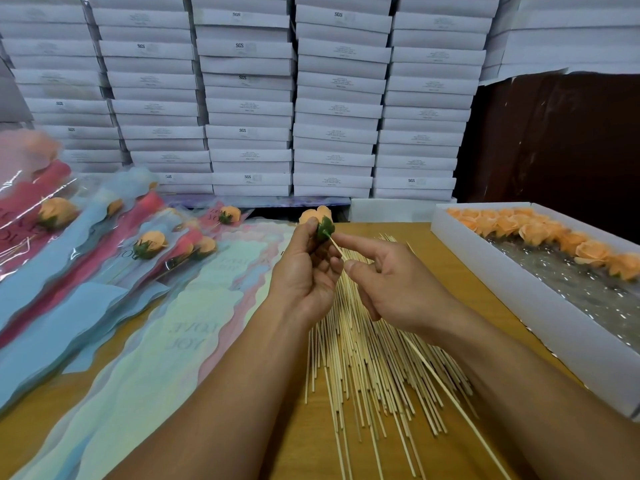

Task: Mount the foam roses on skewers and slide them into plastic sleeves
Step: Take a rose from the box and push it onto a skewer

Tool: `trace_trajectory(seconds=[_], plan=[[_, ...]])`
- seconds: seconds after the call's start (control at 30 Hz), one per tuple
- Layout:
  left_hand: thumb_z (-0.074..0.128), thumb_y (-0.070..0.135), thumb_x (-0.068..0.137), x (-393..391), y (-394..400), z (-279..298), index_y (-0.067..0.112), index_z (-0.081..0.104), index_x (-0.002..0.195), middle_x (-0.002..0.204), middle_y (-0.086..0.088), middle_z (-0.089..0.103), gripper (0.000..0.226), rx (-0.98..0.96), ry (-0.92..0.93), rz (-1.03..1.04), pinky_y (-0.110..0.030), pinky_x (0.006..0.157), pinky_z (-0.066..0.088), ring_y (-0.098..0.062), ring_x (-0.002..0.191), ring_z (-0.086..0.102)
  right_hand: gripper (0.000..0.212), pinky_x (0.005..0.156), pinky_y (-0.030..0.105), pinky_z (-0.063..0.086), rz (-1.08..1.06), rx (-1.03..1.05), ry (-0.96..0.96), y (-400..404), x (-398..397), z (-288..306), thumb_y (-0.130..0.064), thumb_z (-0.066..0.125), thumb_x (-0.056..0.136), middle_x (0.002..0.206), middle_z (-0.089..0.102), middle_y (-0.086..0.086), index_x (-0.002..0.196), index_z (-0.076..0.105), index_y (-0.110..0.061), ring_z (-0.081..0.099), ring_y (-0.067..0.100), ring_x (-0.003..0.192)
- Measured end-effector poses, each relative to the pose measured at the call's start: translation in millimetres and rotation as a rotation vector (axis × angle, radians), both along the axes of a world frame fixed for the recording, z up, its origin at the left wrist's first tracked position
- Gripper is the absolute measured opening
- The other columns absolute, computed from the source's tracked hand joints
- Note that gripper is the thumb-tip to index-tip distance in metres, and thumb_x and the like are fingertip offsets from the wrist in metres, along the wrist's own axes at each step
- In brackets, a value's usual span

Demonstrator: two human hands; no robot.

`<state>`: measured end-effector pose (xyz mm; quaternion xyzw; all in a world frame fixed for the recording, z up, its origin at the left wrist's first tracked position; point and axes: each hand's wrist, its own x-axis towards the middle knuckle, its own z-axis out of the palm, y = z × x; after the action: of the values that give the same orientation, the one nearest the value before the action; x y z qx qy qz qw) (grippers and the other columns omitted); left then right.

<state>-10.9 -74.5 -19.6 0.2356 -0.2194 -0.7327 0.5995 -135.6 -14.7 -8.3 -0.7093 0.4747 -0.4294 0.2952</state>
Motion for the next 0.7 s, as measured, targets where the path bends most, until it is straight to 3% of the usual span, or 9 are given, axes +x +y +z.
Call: trace_trajectory(seconds=[0.3,0.5,0.7], plan=[[0.064,0.020,0.093,-0.5,0.8,1.9,0.009,0.065,0.090,0.062,0.000,0.063,0.012,-0.023,-0.068,0.021,-0.015,0.045,0.043,-0.006,0.046,0.053,0.041,0.044,0.024,0.041,-0.014,0.015,-0.053,-2.0,1.2,-0.3,-0.016,0.052,0.104,0.040,0.048,-0.006,0.138,0.055,-0.037,0.043,0.010,0.039],[0.061,0.016,0.093,-3.9,-0.2,-0.2,0.006,0.061,0.095,0.069,-0.005,0.056,0.011,-0.036,-0.117,0.074,-0.016,0.043,0.038,-0.007,0.046,0.046,0.026,0.042,0.021,0.040,-0.022,-0.004,-0.057,0.0,1.8,0.7,-0.014,0.053,0.103,0.040,0.048,-0.005,0.100,0.061,-0.038,0.043,0.010,0.038],[0.060,0.010,0.090,-8.7,-0.9,-4.6,0.004,0.058,0.088,0.061,-0.003,0.051,0.006,-0.018,-0.166,0.199,-0.017,0.041,0.035,-0.007,0.043,0.042,0.034,0.049,0.037,0.039,-0.046,-0.041,0.009,-2.7,6.7,-6.9,-0.015,0.054,0.103,0.040,0.048,-0.006,0.095,0.056,-0.048,0.042,0.023,0.046]])
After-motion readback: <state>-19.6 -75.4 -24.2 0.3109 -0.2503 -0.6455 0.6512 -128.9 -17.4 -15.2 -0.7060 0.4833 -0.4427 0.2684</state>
